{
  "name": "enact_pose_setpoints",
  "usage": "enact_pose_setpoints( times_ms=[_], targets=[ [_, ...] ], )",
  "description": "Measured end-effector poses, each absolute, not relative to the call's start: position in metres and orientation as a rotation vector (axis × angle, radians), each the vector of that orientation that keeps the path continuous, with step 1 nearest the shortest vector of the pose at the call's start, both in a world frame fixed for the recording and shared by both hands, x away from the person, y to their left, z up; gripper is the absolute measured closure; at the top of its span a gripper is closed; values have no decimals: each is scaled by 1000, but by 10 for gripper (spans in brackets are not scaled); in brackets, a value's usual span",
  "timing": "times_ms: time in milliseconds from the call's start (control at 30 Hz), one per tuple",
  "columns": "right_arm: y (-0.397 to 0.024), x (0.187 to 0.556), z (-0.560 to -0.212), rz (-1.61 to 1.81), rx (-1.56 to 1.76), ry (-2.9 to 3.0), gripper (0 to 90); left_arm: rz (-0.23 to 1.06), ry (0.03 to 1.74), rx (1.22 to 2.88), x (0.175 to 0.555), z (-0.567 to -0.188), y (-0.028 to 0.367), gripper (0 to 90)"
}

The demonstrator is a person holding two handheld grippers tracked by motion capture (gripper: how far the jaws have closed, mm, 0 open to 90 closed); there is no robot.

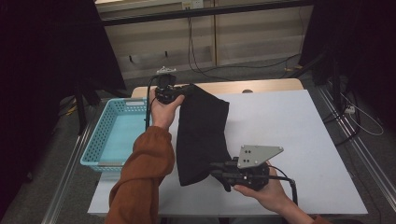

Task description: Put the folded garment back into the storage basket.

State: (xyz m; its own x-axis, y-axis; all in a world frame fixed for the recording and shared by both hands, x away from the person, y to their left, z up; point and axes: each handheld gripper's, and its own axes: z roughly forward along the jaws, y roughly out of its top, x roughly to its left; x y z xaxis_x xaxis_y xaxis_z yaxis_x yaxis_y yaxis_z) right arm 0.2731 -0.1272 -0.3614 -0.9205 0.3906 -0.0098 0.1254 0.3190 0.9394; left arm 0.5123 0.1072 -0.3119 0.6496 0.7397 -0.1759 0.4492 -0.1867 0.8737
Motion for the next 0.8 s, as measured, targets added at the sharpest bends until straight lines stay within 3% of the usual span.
enact_pose_setpoints(
  times_ms=[800],
  targets=[
    [-109,281,-347,1666,411,2344,815,397,974,1801,508,-294,140,819]
  ],
)
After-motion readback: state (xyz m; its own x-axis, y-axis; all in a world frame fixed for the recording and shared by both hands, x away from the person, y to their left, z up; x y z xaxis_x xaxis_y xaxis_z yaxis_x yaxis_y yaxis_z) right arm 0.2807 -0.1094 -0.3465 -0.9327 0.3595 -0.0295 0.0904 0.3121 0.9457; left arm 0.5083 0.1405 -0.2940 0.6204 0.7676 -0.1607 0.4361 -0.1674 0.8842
